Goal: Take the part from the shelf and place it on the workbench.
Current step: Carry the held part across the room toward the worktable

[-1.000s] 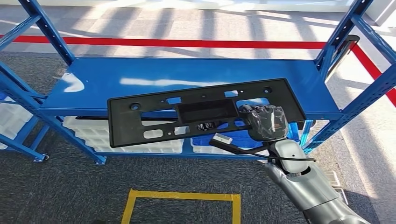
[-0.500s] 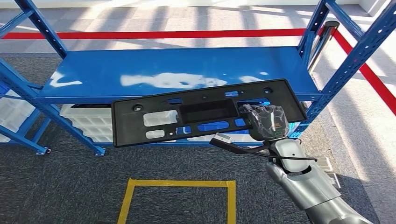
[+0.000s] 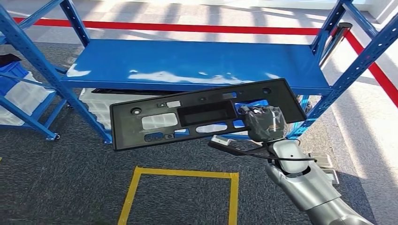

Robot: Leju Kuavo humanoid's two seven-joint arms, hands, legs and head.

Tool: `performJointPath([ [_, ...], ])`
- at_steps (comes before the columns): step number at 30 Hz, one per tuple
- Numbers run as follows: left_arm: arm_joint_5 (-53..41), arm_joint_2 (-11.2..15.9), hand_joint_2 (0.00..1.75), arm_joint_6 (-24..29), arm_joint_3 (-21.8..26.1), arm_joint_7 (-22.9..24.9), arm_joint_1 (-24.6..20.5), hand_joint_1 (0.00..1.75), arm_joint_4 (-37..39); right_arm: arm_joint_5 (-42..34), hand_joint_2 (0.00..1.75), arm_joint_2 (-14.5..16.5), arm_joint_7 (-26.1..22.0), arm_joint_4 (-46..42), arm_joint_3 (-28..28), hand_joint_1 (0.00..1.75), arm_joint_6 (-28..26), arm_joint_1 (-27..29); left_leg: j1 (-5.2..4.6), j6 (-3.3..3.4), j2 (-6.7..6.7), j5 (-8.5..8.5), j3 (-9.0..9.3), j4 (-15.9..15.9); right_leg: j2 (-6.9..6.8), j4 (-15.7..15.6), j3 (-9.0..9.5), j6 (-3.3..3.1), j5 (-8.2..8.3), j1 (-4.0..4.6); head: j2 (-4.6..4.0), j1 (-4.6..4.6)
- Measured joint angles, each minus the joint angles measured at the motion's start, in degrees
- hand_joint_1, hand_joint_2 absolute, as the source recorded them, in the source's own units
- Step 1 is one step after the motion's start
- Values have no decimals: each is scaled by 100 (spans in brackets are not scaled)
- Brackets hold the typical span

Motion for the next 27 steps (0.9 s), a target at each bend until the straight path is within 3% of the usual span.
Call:
performJointPath([
  [2, -4, -1, 175, 4, 0, 1, 19, 0, 0, 1, 175, -1, 4, 5, 9, 175, 16, 24, -24, 19, -62, 64, -112, 38, 18, 543, -93, -9, -245, 12, 0, -1],
  [3, -7, -1, 175, 8, 0, 1, 29, 0, 0, 1, 175, -1, 5, 6, 12, 175, 21, 35, -31, 19, -100, 83, -162, 65, 33, 538, -6, -13, -216, 18, 0, 0],
  [5, -15, -1, 175, 24, 0, 1, 37, 0, 0, 2, 175, -3, 5, 6, 13, 175, 29, 46, -35, 10, -186, 95, -238, 136, 131, -51, 417, -38, 54, 24, 0, 1],
  [7, -27, -7, 175, 42, 0, -1, 19, 0, 1, 1, 175, -12, 5, 6, 13, 175, 37, 51, -43, -15, -276, 93, -329, 223, 338, -667, 776, -74, 230, 15, 0, -2],
  [9, -42, -11, 175, 50, 0, -3, 4, 0, 3, 1, 175, -26, 8, 5, 13, 175, 44, 62, -28, -61, -372, 111, -433, 285, 406, -847, 851, -93, 220, 17, 1, -4],
  [11, -50, -9, 175, 54, 2, -4, 19, 0, 4, 3, 175, -27, 11, 2, 14, 175, 47, 62, -22, -118, -418, 112, -506, 316, 282, -899, 848, -110, 206, 6, 1, -1],
  [13, -51, -6, 175, 55, 6, -4, 27, 0, 4, 4, 175, -21, 14, -4, 15, 175, 48, 56, -23, -198, -245, -52, -638, 542, 140, -946, 855, -145, 202, -32, 1, -5],
  [15, -51, -6, 175, 56, 9, -4, 10, 0, 4, 3, 175, -22, 19, -6, 13, 175, 48, 59, 26, -290, -44, -372, -939, 1167, -18, -953, 855, -171, 196, -45, 1, -12],
  [16, -51, -5, 175, 56, 10, -4, 4, 0, 4, 3, 175, -24, 20, -4, 13, 175, 48, 63, 57, -326, -13, -498, -1110, 1521, -100, -952, 855, -176, 193, -45, 1, -12],
  [17, -51, -5, 175, 56, 12, -4, 5, 0, 4, 3, 175, -25, 20, -3, 15, 175, 48, 67, 83, -354, 1, -547, -1229, 1762, -179, -951, 856, -175, 190, -46, 0, -12],
  [18, -51, -5, 175, 56, 14, -4, 11, 0, 4, 3, 175, -25, 20, -2, 18, 175, 48, 70, 104, -374, 17, -484, -1255, 1802, -255, -951, 858, -173, 187, -47, 0, -12],
  [20, -51, -5, 175, 56, 16, -4, 21, 0, 4, 3, 175, -25, 20, -3, 22, 175, 48, 68, 128, -386, 113, -100, -1013, 1271, -393, -950, 873, -155, 175, -51, 0, -12],
  [22, -51, -6, 175, 56, 18, -5, 13, 0, 4, 5, 175, -26, 20, -5, 17, 175, 47, 63, 86, -352, 359, 198, -699, 595, -512, -951, 886, -120, 161, -33, 0, -12],
  [24, -51, -7, 175, 55, 21, -5, 6, 0, 4, 12, 175, -25, 21, -8, 16, 175, 45, 62, 28, -282, 475, 229, -617, 360, -629, -951, 892, -73, 156, -4, 0, -11],
  [26, -53, -5, 175, 55, 27, -5, 21, 0, 4, 38, 175, -20, 22, -11, 27, 175, 43, 61, 21, -193, 362, 247, -632, 324, -713, -960, 918, -10, 142, -11, 0, -10],
  [27, -53, -4, 175, 60, 30, -5, 32, 0, 4, 58, 175, -19, 22, -15, 32, 175, 40, 61, 26, -150, 302, 268, -631, 304, -627, -931, 921, 12, 90, -27, 0, -10],
])
